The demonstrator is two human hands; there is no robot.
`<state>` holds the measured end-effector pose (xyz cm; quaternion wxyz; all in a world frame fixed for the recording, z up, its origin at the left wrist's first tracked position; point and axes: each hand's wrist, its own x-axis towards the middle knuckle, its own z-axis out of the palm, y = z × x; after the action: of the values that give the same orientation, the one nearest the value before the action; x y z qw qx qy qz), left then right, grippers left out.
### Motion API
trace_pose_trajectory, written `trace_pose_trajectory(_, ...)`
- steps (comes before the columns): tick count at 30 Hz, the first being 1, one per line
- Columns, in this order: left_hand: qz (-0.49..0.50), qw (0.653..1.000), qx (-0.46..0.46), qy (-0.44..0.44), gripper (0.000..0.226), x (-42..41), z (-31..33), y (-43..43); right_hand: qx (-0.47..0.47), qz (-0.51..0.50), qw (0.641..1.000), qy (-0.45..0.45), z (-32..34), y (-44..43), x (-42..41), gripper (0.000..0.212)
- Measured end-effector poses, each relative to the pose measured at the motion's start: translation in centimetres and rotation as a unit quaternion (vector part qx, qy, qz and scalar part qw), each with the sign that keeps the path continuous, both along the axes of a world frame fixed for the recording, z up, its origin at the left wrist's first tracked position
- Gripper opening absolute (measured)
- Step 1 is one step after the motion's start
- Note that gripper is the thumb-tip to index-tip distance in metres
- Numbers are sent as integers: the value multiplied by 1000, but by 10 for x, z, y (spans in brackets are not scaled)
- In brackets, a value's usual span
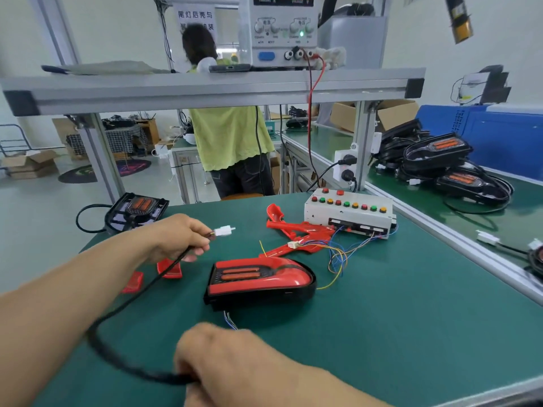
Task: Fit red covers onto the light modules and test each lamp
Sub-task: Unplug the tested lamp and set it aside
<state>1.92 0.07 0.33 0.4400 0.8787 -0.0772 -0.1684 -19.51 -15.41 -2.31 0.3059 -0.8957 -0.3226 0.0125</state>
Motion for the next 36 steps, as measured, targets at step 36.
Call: trace_pose_trajectory(36, 32, 964, -249, 90, 15, -81, 13, -64, 673, -393, 608, 156, 21, -102, 64, 16)
